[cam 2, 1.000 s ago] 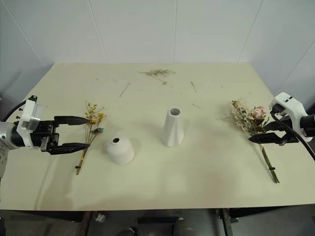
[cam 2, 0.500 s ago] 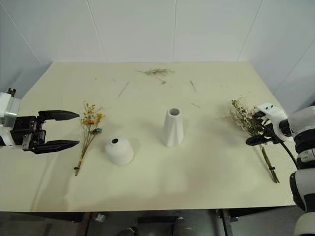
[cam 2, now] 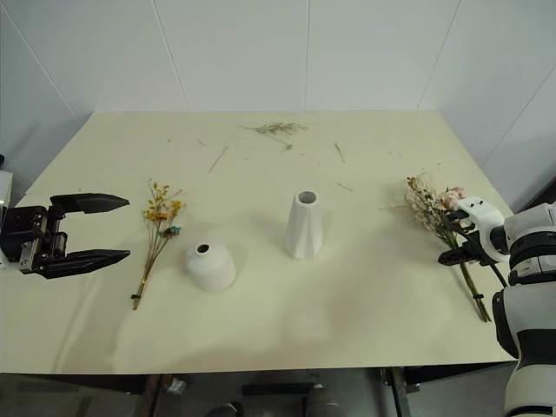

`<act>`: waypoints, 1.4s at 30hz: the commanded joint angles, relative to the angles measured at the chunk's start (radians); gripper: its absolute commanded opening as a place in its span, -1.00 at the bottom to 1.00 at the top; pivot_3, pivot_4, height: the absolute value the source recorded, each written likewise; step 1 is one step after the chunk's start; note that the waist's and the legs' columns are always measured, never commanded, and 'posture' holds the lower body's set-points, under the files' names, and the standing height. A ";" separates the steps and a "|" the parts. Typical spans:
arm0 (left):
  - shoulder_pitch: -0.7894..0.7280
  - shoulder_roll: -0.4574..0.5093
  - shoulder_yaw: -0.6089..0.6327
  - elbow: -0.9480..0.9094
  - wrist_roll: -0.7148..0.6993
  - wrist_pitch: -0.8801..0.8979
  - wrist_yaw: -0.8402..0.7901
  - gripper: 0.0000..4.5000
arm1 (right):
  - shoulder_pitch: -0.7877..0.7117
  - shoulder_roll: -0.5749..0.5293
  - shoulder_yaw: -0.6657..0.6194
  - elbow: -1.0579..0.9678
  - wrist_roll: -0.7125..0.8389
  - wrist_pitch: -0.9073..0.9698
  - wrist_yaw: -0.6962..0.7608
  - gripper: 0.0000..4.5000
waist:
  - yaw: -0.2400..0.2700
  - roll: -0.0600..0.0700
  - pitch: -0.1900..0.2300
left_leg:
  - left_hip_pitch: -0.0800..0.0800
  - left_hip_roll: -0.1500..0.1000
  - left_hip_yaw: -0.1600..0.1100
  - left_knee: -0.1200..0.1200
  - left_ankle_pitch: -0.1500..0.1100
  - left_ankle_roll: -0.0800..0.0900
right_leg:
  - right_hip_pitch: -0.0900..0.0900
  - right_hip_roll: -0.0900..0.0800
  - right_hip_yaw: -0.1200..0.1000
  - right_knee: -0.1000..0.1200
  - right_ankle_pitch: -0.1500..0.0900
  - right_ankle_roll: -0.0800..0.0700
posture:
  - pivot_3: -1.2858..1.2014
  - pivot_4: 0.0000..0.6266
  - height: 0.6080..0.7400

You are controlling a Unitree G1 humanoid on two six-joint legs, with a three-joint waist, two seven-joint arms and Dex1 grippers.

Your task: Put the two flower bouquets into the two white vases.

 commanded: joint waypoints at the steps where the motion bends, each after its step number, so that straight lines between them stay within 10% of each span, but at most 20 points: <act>1: -0.041 0.030 -0.002 0.012 -0.014 -0.007 -0.008 1.00 | -0.001 -0.005 -0.019 0.009 -0.016 -0.009 0.012 -0.05 | -0.001 0.000 0.000 | 0.000 0.000 0.000 0.000 0.000 0.000 | 0.000 0.000 0.000 0.000 0.000 0.000 | 0.03 -0.52 1.00; 7: -0.103 0.022 -0.058 0.059 0.004 -0.025 -0.022 1.00 | -0.011 -0.006 -0.061 -0.002 -0.003 -0.034 0.010 -0.93 | -0.010 0.000 0.000 | 0.000 0.000 0.000 0.000 0.000 0.000 | 0.000 0.000 0.000 0.000 0.000 0.000 | 0.03 -0.52 1.00; 16: -0.134 0.016 -0.093 0.133 0.024 -0.059 -0.039 1.00 | 0.043 0.016 -0.408 -0.314 0.308 -0.157 0.075 -0.94 | -0.031 0.000 0.000 | 0.000 0.000 0.000 -0.001 0.000 0.000 | 0.000 0.001 0.000 0.002 0.000 0.000 | 0.03 -0.52 1.00; 24: -0.201 -0.016 -0.112 0.203 0.016 -0.064 -0.021 1.00 | 0.186 0.254 -0.774 -0.906 0.682 -0.152 -0.226 -0.94 | -0.019 0.000 0.000 | 0.000 0.000 -0.003 -0.001 0.000 0.000 | 0.000 0.001 -0.001 0.004 0.000 0.000 | 0.03 -0.52 1.00; 42: -0.142 -0.063 -0.092 0.141 0.000 -0.033 0.029 1.00 | 0.169 0.486 -0.578 -1.191 0.870 0.010 -0.440 -0.94 | -0.019 0.000 0.000 | 0.000 0.000 -0.004 0.000 0.001 0.000 | -0.002 0.001 -0.001 0.008 0.000 -0.001 | 0.03 -0.52 1.00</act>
